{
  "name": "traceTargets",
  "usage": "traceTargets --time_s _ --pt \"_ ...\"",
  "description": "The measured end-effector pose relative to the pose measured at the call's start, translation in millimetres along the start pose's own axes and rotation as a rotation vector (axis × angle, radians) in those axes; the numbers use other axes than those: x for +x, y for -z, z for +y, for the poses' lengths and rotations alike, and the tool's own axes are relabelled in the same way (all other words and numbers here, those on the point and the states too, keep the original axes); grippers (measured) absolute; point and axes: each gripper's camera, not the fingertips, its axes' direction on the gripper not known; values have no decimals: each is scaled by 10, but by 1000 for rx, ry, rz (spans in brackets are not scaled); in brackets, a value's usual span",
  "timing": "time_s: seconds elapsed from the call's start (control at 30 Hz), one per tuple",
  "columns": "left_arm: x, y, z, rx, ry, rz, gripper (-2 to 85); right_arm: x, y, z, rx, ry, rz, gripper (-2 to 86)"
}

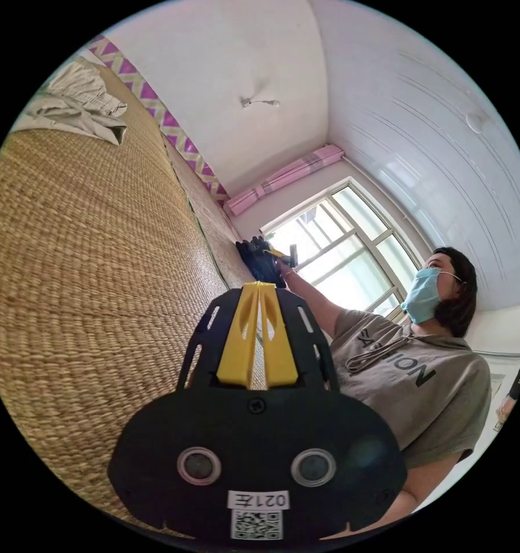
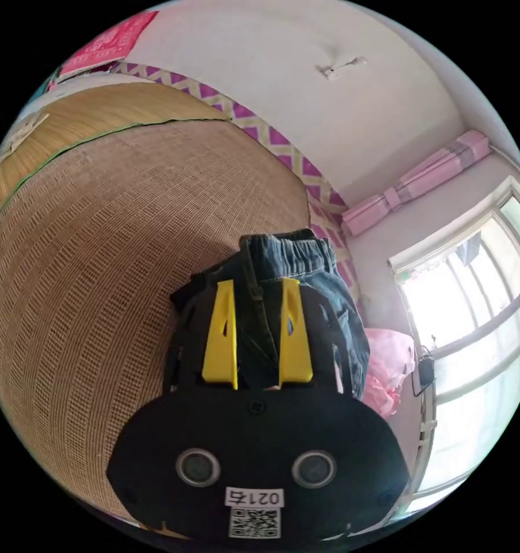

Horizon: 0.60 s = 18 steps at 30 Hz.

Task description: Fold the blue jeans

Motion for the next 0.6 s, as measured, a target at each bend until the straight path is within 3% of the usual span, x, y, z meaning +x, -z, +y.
traceTargets --time_s 0.3,0.47,0.6 --pt "7 148 -312 17 11 19 -9 1576 645 186 139 -460 -262 47" --pt "-22 287 -499 29 13 43 -9 1985 1649 65 256 -391 -275 45" --pt "-66 425 -677 29 22 56 -9 1412 2549 -267 375 -247 -389 45"
